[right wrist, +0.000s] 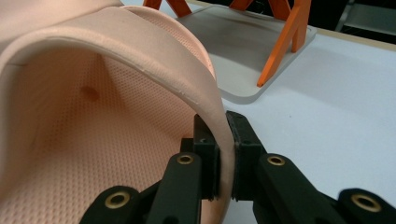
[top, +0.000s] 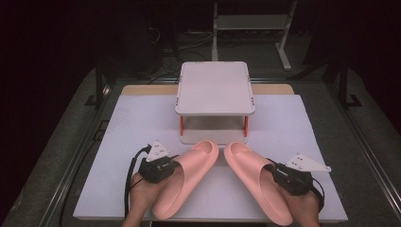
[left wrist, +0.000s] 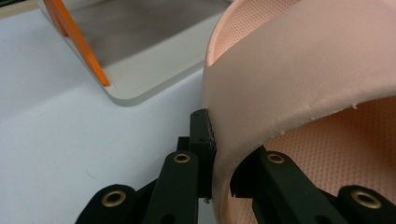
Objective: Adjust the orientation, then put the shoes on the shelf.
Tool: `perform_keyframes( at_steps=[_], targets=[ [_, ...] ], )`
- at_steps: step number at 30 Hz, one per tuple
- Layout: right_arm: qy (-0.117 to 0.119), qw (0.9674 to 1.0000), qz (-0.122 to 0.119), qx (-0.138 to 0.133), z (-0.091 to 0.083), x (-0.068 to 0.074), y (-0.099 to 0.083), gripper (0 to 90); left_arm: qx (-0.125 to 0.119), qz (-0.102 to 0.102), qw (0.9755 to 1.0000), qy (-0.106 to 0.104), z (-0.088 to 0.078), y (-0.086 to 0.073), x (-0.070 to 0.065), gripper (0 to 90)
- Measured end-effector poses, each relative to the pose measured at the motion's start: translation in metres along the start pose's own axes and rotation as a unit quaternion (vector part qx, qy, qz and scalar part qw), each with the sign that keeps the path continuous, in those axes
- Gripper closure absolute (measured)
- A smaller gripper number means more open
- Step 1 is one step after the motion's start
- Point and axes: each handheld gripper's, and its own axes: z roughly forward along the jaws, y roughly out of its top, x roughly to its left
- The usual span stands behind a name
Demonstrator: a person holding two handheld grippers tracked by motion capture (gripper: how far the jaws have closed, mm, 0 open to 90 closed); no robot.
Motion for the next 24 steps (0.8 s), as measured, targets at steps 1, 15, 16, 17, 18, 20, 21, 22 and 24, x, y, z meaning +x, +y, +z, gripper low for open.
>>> perform_keyframes(
  at_steps=[1,15,16,17,18,20,21,22,24],
  targets=[
    [0.000,1.0000,0.000,-0.004,-0.002,-0.001,0.001,82.9,-0.007,-0.002,1.0000,0.003,-0.004,0.001,0.002,82.0],
    [0.004,0.9998,0.003,-0.018,-0.009,0.000,0.008,82.8,-0.016,-0.005,0.9998,0.011,-0.016,0.000,0.007,81.8],
    [0.005,0.9998,0.002,-0.019,-0.009,0.000,0.009,82.8,-0.017,-0.005,0.9998,0.012,-0.017,0.000,0.007,81.8],
    [0.006,0.9998,0.004,-0.020,-0.010,0.000,0.010,82.8,-0.018,-0.007,0.9998,0.010,-0.018,0.000,0.008,81.8],
    [0.010,0.9997,0.007,-0.023,-0.010,0.001,0.011,82.8,-0.019,-0.009,0.9997,0.009,-0.019,0.000,0.008,81.8],
    [0.011,0.9996,0.005,-0.026,-0.011,0.002,0.013,82.7,-0.023,-0.009,0.9997,0.006,-0.022,0.002,0.009,81.8],
    [0.013,0.9995,0.005,-0.028,-0.012,0.002,0.014,82.8,-0.026,-0.010,0.9996,0.004,-0.023,0.003,0.010,81.8],
    [0.013,0.9995,0.005,-0.028,-0.012,0.002,0.014,82.8,-0.026,-0.010,0.9996,0.004,-0.023,0.003,0.010,81.8],
    [0.015,0.9994,0.007,-0.030,-0.013,0.003,0.016,82.8,-0.034,-0.017,0.9992,-0.007,-0.026,0.005,0.010,81.8]
  ],
)
